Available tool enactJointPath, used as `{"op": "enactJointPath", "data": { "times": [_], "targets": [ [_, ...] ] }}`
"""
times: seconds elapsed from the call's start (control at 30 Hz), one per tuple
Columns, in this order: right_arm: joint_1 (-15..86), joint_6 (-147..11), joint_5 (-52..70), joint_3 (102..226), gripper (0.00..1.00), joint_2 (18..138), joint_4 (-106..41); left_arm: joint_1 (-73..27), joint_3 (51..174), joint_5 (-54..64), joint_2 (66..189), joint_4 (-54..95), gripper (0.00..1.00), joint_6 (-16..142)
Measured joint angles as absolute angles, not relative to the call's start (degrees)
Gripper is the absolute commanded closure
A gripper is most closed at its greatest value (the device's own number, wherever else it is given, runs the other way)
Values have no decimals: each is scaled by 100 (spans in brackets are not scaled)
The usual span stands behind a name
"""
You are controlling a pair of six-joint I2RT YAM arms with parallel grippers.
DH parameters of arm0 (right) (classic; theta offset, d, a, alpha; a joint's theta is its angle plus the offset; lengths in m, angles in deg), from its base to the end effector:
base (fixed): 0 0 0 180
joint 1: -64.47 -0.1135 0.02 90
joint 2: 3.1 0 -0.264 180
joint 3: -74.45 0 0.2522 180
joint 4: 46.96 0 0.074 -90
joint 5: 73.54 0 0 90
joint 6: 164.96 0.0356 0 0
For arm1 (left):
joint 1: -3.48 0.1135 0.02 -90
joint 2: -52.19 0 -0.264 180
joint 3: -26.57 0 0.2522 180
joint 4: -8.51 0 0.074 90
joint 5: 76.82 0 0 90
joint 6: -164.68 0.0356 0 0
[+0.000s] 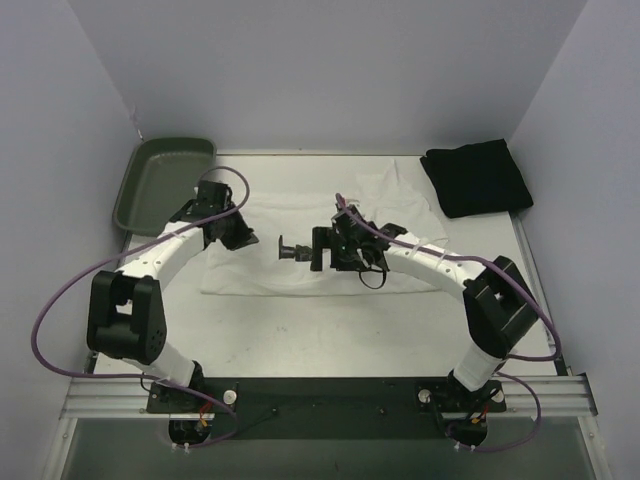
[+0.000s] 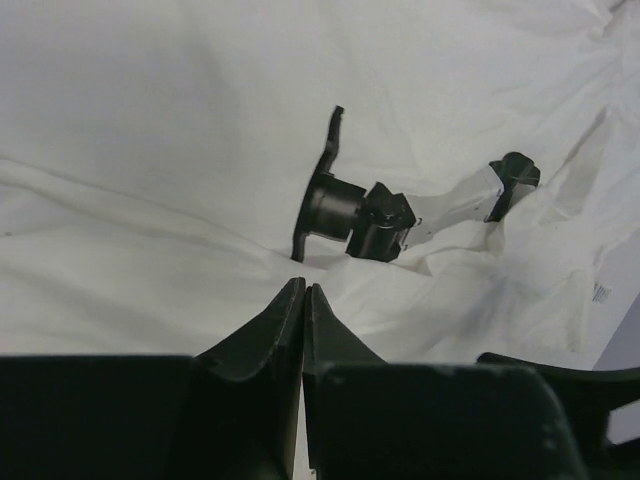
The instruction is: Fold and stack the t-shirts
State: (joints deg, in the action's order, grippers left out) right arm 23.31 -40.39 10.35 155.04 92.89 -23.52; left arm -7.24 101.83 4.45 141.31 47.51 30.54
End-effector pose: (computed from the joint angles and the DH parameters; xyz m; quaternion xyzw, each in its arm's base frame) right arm 0.2805 0.2503 0.2405 -0.0747 0.8979 0.3026 0.3109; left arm 0.3200 -0.0661 0.2300 -0.2486 0.9122 -0.2103 0.2486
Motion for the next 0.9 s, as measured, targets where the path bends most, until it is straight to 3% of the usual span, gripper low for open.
{"op": "enactJointPath", "data": {
  "times": [0.07,0.1,0.17,0.2,0.27,0.3,0.43,0.47,0.5,0.53,0.57,0.6,0.63,0.67,0.73,0.9],
  "targets": [
    [2285,-4006,1074,15001,0,9280,-2374,-997,10412,445,14341,4740,73,3098],
    [2291,-3989,1107,14763,0,9278,-2396,-1111,10502,458,14445,4731,62,3102],
    [2317,-3938,1157,14372,0,9276,-2405,-1290,10620,465,14627,4718,57,3153],
    [2317,-3923,1175,14249,0,9273,-2424,-1351,10653,475,14692,4709,65,3155],
    [2320,-3888,1210,14077,3,9105,-2615,-1480,10705,486,14845,4689,92,3140],
    [2320,-3875,1223,14007,4,9009,-2682,-1537,10709,484,14904,4665,100,3155],
    [2317,-3822,1275,13740,13,8712,-2829,-1670,10712,493,14994,4617,100,3126],
    [2313,-3809,1306,13714,17,8672,-2820,-1690,10716,493,14994,4600,100,3122],
    [2302,-3805,1328,13705,31,8640,-2809,-1708,10733,493,14994,4600,98,3122],
    [2272,-3807,1411,13703,41,8585,-2776,-1723,10751,495,14994,4587,76,3122],
    [2232,-3833,1509,13707,54,8511,-2726,-1740,10771,499,14994,4578,68,3122],
    [2173,-3853,1599,13725,83,8417,-2643,-1749,10784,508,14990,4554,61,3140],
    [2097,-3873,1706,13760,98,8312,-2542,-1758,10797,513,14979,4541,52,3142],
    [2029,-3910,1782,13817,100,8237,-2444,-1762,10797,528,14966,4532,27,3142],
    [1900,-3901,1916,14020,100,8102,-2267,-1777,10799,559,14913,4523,12,3172],
    [1782,-3912,2088,14383,100,8113,-2228,-1786,10976,596,14854,4554,9,3170]
  ]
}}
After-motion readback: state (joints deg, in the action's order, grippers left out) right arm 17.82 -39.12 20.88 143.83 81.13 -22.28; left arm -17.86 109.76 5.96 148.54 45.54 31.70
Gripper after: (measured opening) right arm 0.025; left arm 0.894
